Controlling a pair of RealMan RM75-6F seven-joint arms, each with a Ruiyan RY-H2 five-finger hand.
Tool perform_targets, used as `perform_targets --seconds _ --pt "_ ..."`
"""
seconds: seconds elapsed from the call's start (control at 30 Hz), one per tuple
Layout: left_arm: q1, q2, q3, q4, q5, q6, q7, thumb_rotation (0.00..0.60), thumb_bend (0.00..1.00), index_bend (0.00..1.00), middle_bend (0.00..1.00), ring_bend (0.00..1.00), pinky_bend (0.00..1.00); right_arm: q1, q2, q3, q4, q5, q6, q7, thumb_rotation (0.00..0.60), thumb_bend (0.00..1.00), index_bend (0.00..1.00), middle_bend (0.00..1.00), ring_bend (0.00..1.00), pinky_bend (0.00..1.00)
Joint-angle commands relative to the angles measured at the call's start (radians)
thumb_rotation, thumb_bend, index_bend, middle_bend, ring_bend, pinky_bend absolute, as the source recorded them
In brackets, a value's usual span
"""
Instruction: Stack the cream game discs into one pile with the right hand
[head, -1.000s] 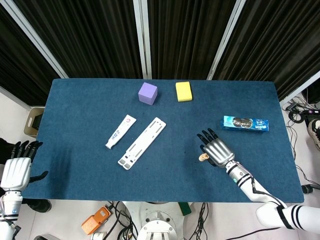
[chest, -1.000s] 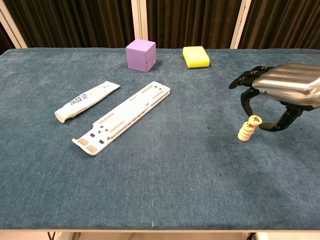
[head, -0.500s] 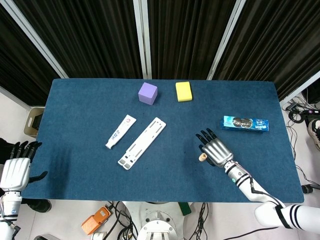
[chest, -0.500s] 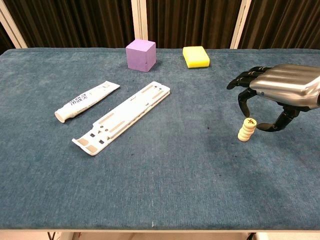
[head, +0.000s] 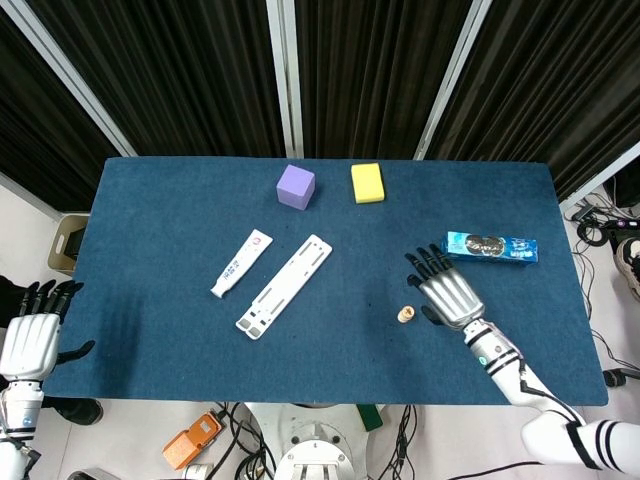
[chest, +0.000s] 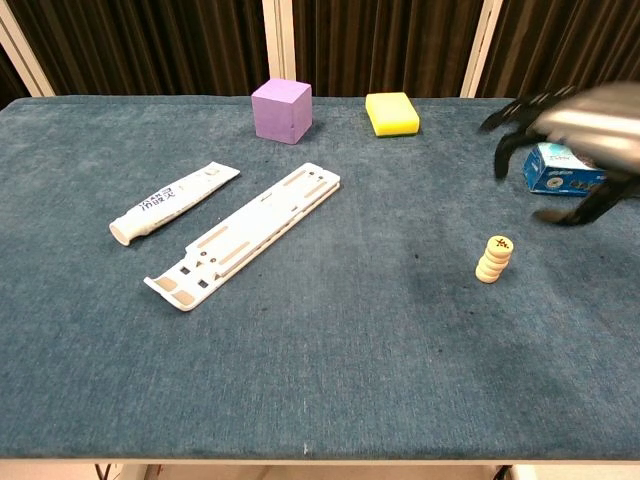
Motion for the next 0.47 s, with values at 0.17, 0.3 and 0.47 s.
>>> perform_targets --seconds 0.17,0.3,0.47 --pt "-0.007 -0.001 -0.007 -0.008 0.009 0.008 -0.001 0.6 0.08 0.15 0.13 0.07 0.0 -0.198 0.104 -0.026 -0.026 -0.093 0.283 0.13 0.6 0.4 0.0 0.03 0.0 0.08" --pt "-0.01 -0.001 -0.008 -0.017 0.017 0.013 0.003 0.6 0.08 0.15 0.13 0.07 0.0 -0.307 0.132 -0.059 -0.005 -0.141 0.416 0.212 0.6 0.4 0.0 0.0 0.0 0.03" --pt "-0.01 -0.003 -0.007 -0.025 0.021 0.017 0.007 0.6 0.08 0.15 0.13 0.07 0.0 -0.393 0.155 -0.093 0.007 -0.172 0.486 0.288 0.6 0.4 0.0 0.0 0.0 0.0"
